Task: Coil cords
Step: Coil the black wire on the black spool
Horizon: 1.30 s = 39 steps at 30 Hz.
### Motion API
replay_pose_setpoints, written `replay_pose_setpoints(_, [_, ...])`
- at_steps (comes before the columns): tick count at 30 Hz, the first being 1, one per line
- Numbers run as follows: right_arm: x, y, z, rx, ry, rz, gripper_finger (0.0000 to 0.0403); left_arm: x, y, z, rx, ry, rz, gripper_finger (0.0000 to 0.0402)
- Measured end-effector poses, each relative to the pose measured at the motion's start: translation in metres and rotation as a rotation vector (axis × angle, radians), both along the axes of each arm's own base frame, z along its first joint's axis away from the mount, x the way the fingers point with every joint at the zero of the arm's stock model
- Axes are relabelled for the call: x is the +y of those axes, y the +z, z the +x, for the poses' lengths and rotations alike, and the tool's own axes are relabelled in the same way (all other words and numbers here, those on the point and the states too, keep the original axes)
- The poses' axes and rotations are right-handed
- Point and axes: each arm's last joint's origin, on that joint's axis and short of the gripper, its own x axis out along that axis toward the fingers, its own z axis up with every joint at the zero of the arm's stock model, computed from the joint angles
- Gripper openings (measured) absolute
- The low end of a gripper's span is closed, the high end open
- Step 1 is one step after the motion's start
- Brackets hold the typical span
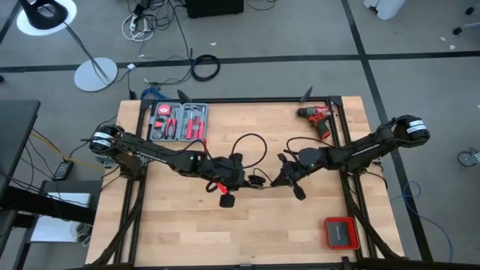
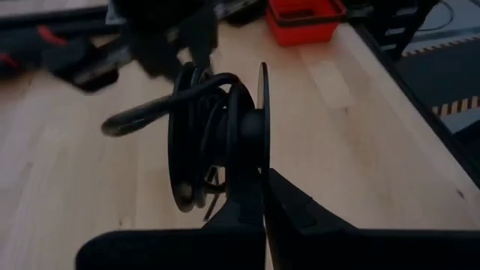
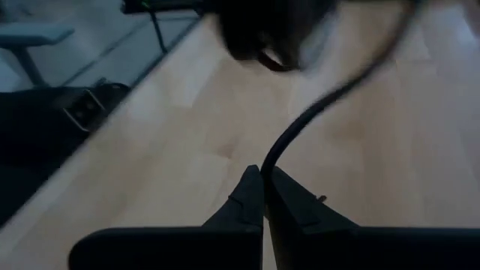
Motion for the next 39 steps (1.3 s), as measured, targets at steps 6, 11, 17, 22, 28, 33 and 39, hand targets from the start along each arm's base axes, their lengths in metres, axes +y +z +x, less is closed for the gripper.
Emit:
replay_pose_setpoints(6, [0.001, 0.0, 0.001, -0.018, 0.012, 0.001, 0.0, -0.001, 0.005, 0.003, -0.069, -0.04, 0.016, 0.0])
replay_pose_setpoints(11, [0.001, 0.002, 0.002, -0.037, 0.012, 0.002, 0.0, -0.002, 0.015, 0.007, -0.178, -0.06, 0.036, 0.0])
replay_pose_setpoints(17, [0.001, 0.004, 0.003, -0.063, 0.013, 0.008, 0.0, -0.001, 0.027, 0.012, -0.327, -0.073, 0.101, 0.0])
replay_pose_setpoints(22, [0.005, 0.002, 0.006, -0.068, 0.022, 0.022, 0.0, 0.002, 0.034, 0.014, -0.417, -0.052, 0.171, 0.0])
replay_pose_setpoints(28, [0.006, 0.002, 0.008, -0.084, 0.0, 0.022, 0.0, 0.008, 0.035, 0.015, -0.429, -0.023, 0.154, 0.0])
replay_pose_setpoints(33, [0.004, 0.004, 0.013, -0.079, -0.013, 0.018, 0.0, 0.008, 0.035, 0.018, -0.449, -0.021, 0.151, 0.0])
replay_pose_setpoints(39, [0.0, 0.012, 0.023, -0.011, -0.005, -0.045, 0.0, 0.004, 0.022, 0.032, -0.522, -0.043, 0.117, 0.0])
